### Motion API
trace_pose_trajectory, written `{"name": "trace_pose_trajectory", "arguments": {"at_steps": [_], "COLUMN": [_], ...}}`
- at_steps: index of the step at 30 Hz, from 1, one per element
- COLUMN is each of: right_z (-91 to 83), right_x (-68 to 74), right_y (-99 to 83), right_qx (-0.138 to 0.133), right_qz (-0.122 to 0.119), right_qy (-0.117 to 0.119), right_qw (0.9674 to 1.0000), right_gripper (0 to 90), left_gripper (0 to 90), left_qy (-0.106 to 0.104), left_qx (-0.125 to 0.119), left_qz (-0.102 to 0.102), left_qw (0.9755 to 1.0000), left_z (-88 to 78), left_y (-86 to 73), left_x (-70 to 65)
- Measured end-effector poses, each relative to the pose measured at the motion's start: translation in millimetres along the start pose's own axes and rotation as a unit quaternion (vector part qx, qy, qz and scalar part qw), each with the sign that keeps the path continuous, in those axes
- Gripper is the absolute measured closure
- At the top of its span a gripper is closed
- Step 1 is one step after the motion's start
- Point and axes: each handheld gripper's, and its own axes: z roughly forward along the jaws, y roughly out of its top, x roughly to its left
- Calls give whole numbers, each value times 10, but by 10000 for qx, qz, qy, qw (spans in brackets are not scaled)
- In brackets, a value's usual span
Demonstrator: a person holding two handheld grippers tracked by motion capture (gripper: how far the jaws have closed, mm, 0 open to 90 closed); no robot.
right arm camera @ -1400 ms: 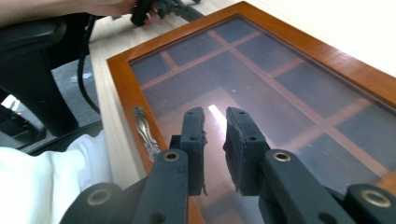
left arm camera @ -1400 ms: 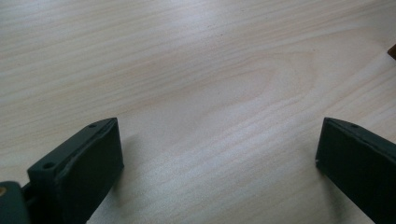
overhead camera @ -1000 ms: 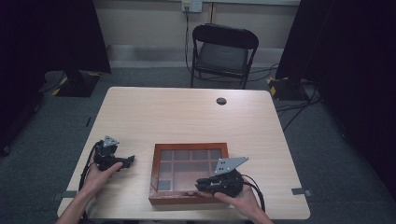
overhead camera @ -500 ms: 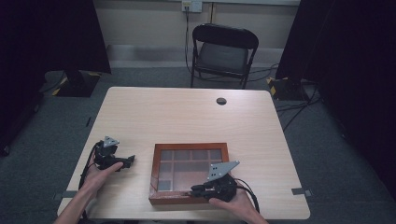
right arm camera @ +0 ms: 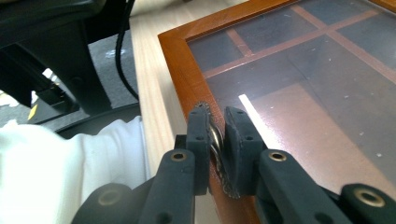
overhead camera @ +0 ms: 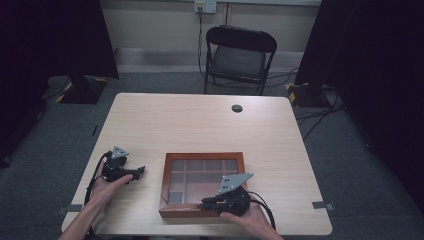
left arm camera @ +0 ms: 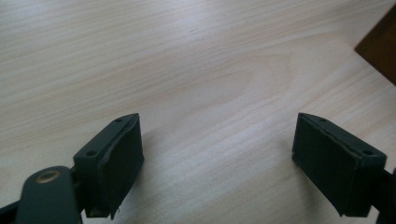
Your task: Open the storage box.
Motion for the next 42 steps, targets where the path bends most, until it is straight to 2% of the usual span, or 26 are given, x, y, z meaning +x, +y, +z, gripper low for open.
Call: {"name": "trace_pose_trajectory", "arguments": {"at_steps": [4,8,10,13,16,20,24,25,31,34,42], "right_z": [5,5,9,-2,-35,-57,-58,-68,-109,-121,-163], "right_x": [-9,-14,-16,-14,-15,-21,-31,-35,-28,-34,-45], "right_y": [10,24,40,66,108,154,170,183,252,283,359], "right_qx": [19,59,93,105,57,50,95,107,116,142,179], "right_qz": [13,-24,-56,-72,-38,-60,-35,-33,-19,-26,-50], "right_qy": [27,35,65,75,102,143,182,189,180,192,216], "right_qw": [10000,10000,9999,9999,9999,9999,9998,9998,9998,9997,9996], "right_gripper": [815,818,820,822,823,824,825,825,826,827,827], "left_gripper": [175,211,226,228,218,199,169,167,168,168,183], "left_qy": [-250,-478,-594,-657,-861,-1022,-1313,-1342,-1572,-1662,-1767], "left_qx": [-55,-12,-97,-231,-285,-278,-275,-278,-370,-458,-588], "left_qz": [-29,-85,-52,18,68,253,365,453,640,632,545], "left_qw": [9997,9988,9982,9976,9959,9941,9903,9895,9848,9830,9810], "left_z": [-30,-75,-104,-148,-193,-234,-256,-263,-306,-318,-349], "left_y": [11,37,49,70,87,105,115,118,129,132,132], "left_x": [-17,-68,-93,-136,-196,-288,-372,-398,-479,-502,-502]}}
